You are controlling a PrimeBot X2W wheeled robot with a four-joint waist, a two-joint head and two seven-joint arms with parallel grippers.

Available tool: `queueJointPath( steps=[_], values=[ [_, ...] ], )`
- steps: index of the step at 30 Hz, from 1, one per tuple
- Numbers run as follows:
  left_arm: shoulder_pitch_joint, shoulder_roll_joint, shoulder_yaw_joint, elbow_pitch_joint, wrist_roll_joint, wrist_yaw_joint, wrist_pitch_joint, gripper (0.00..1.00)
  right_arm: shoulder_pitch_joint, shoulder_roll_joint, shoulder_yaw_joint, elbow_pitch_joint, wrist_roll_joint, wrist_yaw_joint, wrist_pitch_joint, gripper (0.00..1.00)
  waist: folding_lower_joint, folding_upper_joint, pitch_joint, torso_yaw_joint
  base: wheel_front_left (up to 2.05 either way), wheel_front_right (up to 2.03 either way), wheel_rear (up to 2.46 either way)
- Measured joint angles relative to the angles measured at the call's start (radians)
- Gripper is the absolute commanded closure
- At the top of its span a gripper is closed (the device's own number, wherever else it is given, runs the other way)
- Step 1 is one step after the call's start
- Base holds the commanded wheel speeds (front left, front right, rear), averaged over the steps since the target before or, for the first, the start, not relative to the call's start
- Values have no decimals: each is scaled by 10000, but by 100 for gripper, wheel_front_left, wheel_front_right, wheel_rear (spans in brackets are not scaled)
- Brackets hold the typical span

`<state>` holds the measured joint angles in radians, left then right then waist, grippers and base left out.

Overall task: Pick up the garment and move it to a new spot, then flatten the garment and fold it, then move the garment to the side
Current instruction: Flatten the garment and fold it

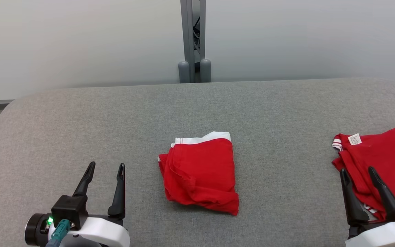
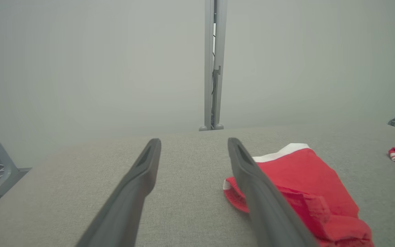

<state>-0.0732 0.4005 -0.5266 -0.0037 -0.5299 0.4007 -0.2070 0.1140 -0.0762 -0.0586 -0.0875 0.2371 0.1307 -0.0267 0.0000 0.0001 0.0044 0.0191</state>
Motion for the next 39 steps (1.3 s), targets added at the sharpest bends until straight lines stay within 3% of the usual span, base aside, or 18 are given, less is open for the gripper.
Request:
queueJointPath(
  steps=[1, 2, 3, 9, 15, 21, 30, 39],
  values=[
    [-13, -6, 15, 36, -13, -10, -2, 0, 1, 6, -10, -19, 0, 0, 2, 62, 0, 0, 5, 18, 0, 0, 0],
    [-36, -13, 27, 61, -36, -31, -6, 0, 2, 17, -23, -42, 2, 0, 6, 62, 0, 0, 12, 38, 0, 0, 0],
    [-86, -23, 27, 71, -52, -36, -44, 0, 2, 17, -10, -33, 17, 0, 105, 100, 0, 0, 20, 61, 0, 0, 0],
    [-322, -90, -36, 136, 6, -81, -86, 0, -53, -86, 263, 157, 86, 0, 178, 100, 0, 0, 127, 432, 0, 0, 0],
    [-631, -174, -151, 65, 105, -96, -77, 0, -741, -403, 1668, 826, 384, 0, 142, 100, 0, 0, 414, 955, 0, 0, 0],
    [-988, -449, -307, 136, 142, -224, -136, 0, -2028, -577, 3684, 2148, 938, 2, -205, 100, 0, -1, 849, 1627, 0, 0, 0],
    [-1359, -867, -529, 510, 163, -481, -270, 0, -3749, -424, 5187, 4834, 1720, 2, -1034, 100, 0, 0, 1268, 2634, 0, 0, 0],
    [-1553, -1039, -531, 686, 163, -566, -378, 0, -5134, -138, 7212, 6368, 2307, 2, -1569, 100, 0, 0, 1530, 2899, 0, 0, 0]
  ],
)
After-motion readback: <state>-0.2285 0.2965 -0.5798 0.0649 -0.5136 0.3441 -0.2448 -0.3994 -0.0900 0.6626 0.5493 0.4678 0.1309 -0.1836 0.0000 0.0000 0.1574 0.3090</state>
